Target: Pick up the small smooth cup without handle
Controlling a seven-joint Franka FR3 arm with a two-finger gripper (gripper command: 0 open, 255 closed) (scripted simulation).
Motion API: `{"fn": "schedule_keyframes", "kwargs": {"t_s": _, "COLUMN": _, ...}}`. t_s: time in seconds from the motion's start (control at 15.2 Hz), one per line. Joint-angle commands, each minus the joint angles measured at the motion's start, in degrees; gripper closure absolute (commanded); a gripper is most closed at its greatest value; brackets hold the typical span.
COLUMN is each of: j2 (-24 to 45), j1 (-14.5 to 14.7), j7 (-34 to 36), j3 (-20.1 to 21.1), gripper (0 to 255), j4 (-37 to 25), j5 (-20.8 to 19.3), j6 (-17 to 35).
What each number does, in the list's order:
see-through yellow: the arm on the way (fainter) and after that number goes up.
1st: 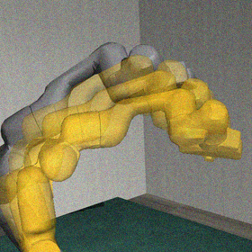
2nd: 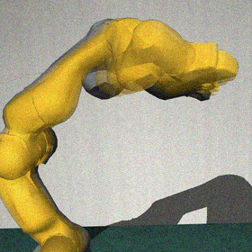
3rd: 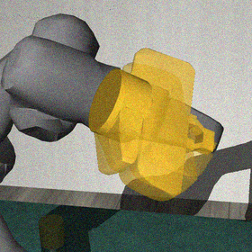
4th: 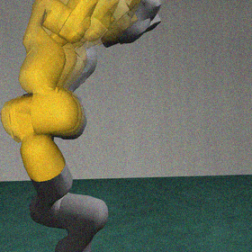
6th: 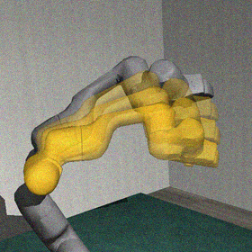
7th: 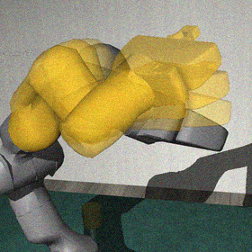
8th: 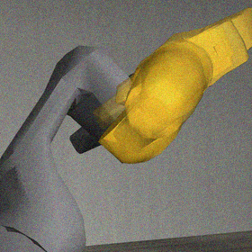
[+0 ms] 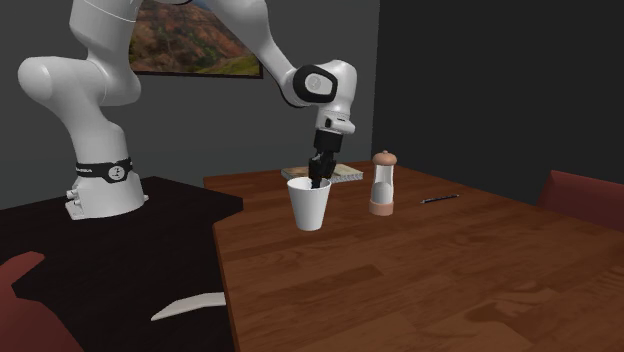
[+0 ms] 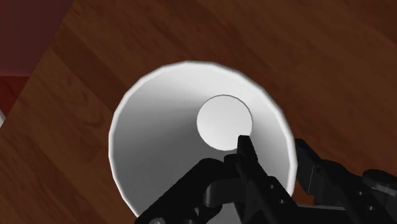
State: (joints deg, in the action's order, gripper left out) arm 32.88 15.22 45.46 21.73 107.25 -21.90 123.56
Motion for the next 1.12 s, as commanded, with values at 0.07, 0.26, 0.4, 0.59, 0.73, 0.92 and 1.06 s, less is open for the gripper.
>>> {"fn": "schedule_keyframes", "kwargs": {"t_s": 0.07, "j2": 0.0, "j1": 0.0, "j7": 0.0, "j3": 0.0, "gripper": 255, "j4": 0.0, "j5": 0.0, "j6": 0.0}}
{"fn": "schedule_keyframes", "kwargs": {"t_s": 0.26, "j2": 0.0, "j1": 0.0, "j7": 0.0, "j3": 0.0, "gripper": 255, "j4": 0.0, "j5": 0.0, "j6": 0.0}}
{"fn": "schedule_keyframes", "kwargs": {"t_s": 0.4, "j2": 0.0, "j1": 0.0, "j7": 0.0, "j3": 0.0, "gripper": 255, "j4": 0.0, "j5": 0.0, "j6": 0.0}}
{"fn": "schedule_keyframes", "kwargs": {"t_s": 0.59, "j2": -1.1, "j1": -0.2, "j7": -0.4, "j3": 0.4, "gripper": 255, "j4": 0.0, "j5": 0.5, "j6": -1.0}}
{"fn": "schedule_keyframes", "kwargs": {"t_s": 0.73, "j2": -2.2, "j1": -0.4, "j7": -0.8, "j3": 0.7, "gripper": 255, "j4": 0.0, "j5": 1.1, "j6": -2.0}}
{"fn": "schedule_keyframes", "kwargs": {"t_s": 0.92, "j2": -3.7, "j1": -0.8, "j7": -1.4, "j3": 1.2, "gripper": 255, "j4": -0.1, "j5": 1.9, "j6": -3.6}}
{"fn": "schedule_keyframes", "kwargs": {"t_s": 1.06, "j2": -4.8, "j1": -1.0, "j7": -1.8, "j3": 1.5, "gripper": 255, "j4": -0.3, "j5": 2.4, "j6": -4.6}}
